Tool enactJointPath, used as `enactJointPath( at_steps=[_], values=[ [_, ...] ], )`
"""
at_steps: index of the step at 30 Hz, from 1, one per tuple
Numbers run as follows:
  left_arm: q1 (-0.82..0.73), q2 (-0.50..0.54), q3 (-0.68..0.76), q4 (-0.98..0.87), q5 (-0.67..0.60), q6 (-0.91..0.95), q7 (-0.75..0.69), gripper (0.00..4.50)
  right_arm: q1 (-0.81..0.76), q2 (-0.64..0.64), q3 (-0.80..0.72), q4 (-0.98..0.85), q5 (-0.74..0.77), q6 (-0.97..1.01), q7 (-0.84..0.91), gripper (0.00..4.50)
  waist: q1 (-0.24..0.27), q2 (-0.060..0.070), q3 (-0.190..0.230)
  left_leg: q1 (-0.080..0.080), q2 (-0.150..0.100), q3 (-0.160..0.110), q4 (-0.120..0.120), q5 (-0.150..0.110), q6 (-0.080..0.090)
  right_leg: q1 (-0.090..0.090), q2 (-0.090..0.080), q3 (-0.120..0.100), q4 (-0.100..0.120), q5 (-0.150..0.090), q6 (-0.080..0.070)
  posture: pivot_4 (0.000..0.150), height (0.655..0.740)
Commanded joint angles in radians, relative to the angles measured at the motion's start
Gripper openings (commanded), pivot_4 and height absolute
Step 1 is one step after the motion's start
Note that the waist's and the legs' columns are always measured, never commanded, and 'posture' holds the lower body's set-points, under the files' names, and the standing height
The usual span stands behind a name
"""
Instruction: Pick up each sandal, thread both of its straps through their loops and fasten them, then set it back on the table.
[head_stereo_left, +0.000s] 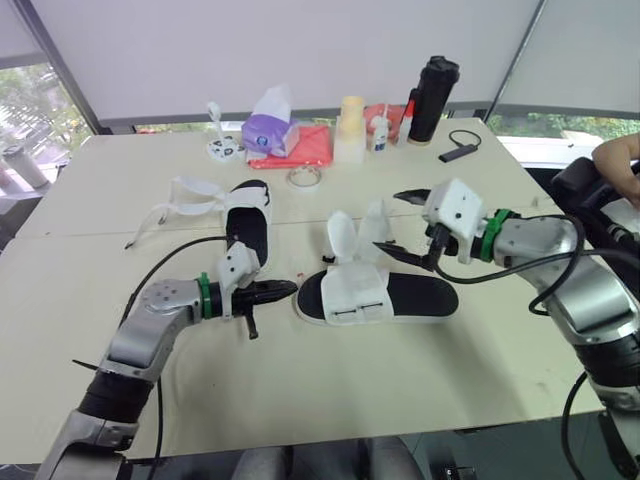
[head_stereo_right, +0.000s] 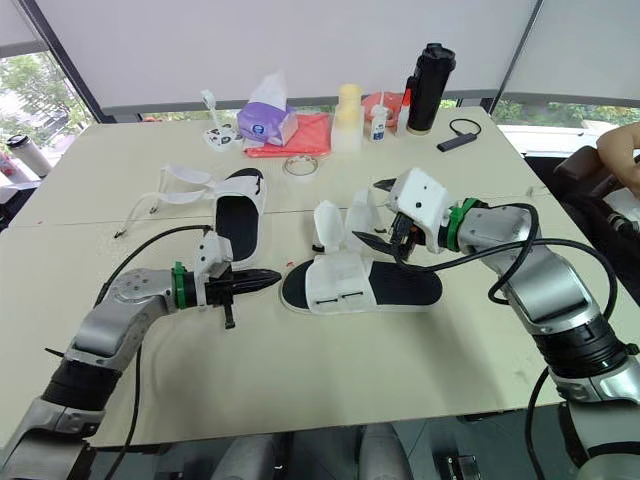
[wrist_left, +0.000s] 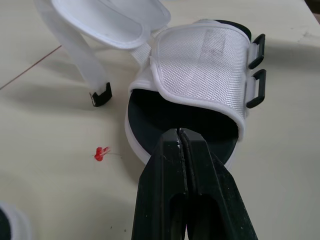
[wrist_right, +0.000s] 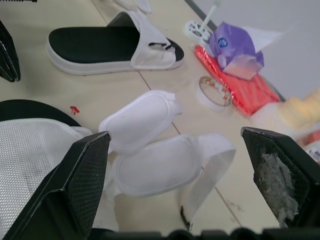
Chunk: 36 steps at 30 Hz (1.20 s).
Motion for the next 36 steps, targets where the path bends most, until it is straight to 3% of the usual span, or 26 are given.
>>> enactJointPath(
  at_steps=[1,30,34,36],
  values=[
    [-0.033,-0.014,-0.004,0.016,0.003,-0.004,-0.016,0.02,-0.009,0.02,-0.05,-0.044,-0.015,0.021,-0.009,4.5,-0.001,0.0,0.0,0.0,0.0,0.0,0.0,0.0,0.0,0.0,0.0,0.0,0.0,0.0,0.0,0.15,0.74],
    [-0.175,-0.184,-0.132,0.27,0.134,-0.027,-0.082,0.02,-0.01,0.121,-0.094,-0.075,-0.074,0.111,-0.038,4.5,0.0,0.0,0.0,0.0,0.0,-0.001,0.0,0.0,0.0,0.0,0.001,-0.001,0.001,0.002,0.003,0.15,0.74],
    [-0.17,-0.184,-0.147,0.285,0.157,-0.042,-0.093,0.02,-0.011,0.142,-0.111,-0.068,-0.051,0.183,-0.047,4.5,0.0,0.0,0.0,0.0,0.0,-0.001,0.0,0.0,0.0,0.0,0.001,-0.001,0.001,0.002,0.003,0.15,0.74],
    [-0.168,-0.186,-0.147,0.285,0.16,-0.039,-0.095,0.02,-0.042,0.196,-0.169,-0.035,0.03,0.321,-0.079,4.5,-0.001,0.0,0.0,0.0,0.0,-0.001,0.0,0.0,0.0,0.001,0.001,-0.001,0.001,0.002,0.003,0.15,0.74]
  ],
)
